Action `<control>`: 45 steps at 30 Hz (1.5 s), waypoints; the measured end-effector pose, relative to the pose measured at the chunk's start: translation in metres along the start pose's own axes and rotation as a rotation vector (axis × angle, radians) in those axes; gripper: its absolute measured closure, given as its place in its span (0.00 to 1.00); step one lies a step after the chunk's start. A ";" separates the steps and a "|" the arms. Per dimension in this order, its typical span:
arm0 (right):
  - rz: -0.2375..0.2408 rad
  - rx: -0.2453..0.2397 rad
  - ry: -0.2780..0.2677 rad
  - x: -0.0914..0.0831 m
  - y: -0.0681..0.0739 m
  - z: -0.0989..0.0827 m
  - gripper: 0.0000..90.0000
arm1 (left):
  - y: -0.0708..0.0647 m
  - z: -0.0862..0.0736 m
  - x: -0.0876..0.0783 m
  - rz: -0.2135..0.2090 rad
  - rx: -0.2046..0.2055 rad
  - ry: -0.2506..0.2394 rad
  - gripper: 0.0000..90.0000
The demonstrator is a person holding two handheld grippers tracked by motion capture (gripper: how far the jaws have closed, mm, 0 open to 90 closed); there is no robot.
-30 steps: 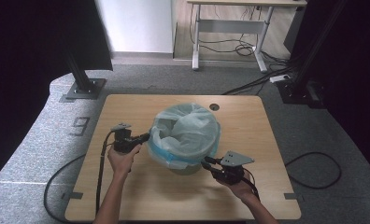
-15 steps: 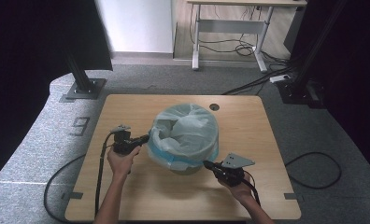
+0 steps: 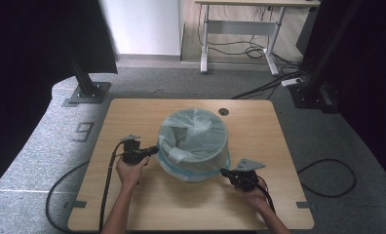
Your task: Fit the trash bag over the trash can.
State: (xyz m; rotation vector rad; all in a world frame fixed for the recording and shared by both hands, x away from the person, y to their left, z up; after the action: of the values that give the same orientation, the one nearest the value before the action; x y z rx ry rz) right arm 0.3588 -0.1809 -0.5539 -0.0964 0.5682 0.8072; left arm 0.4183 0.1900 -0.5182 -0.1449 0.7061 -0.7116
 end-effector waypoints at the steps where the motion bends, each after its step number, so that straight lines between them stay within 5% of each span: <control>1: -0.005 0.008 0.001 0.000 -0.002 -0.001 0.99 | 0.000 -0.001 0.001 0.000 0.002 0.004 0.99; 7: -0.016 0.020 -0.013 0.000 -0.008 -0.002 0.99 | 0.000 -0.005 0.002 0.012 0.004 0.008 0.96; 9: -0.027 0.021 -0.034 -0.002 -0.009 -0.001 0.96 | 0.000 -0.005 -0.004 0.015 0.037 -0.015 0.85; 12: -0.058 0.045 -0.090 -0.007 -0.011 0.001 0.70 | -0.004 0.000 -0.019 0.051 0.085 -0.076 0.58; 17: -0.063 0.105 -0.181 -0.024 -0.016 0.007 0.45 | -0.010 0.005 -0.054 0.089 0.115 -0.153 0.34; 21: -0.059 0.120 -0.210 -0.036 -0.018 0.009 0.40 | -0.021 0.012 -0.073 0.083 0.170 -0.162 0.32; 26: -0.052 0.127 -0.227 -0.045 -0.021 0.008 0.40 | -0.050 0.032 -0.091 0.005 0.253 -0.195 0.29; 30: -0.040 0.139 -0.231 -0.050 -0.023 0.006 0.40 | -0.071 0.053 -0.097 -0.053 0.301 -0.201 0.26; 34: -0.035 0.154 -0.231 -0.055 -0.027 0.003 0.40 | -0.088 0.073 -0.092 -0.067 0.366 -0.163 0.25; 38: -0.038 0.160 -0.232 -0.057 -0.029 0.002 0.40 | -0.099 0.087 -0.083 -0.087 0.383 -0.139 0.25; 45: -0.053 0.183 -0.217 -0.057 -0.034 -0.001 0.40 | -0.107 0.112 -0.058 -0.135 0.356 -0.107 0.26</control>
State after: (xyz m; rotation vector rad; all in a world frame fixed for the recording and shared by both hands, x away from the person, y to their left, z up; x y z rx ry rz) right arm 0.3511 -0.2425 -0.5292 0.1421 0.4297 0.7009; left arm 0.3994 0.1341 -0.3635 0.0955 0.4618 -0.9409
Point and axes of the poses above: each handheld gripper's, and its own axes: x roughly forward along the jaws, z roughly out of its top, y roughly to its left, the point moved 3 cm from there along x, roughly forward along the jaws, and after that the axes turned 7 degrees about x, right-handed, at the moved point
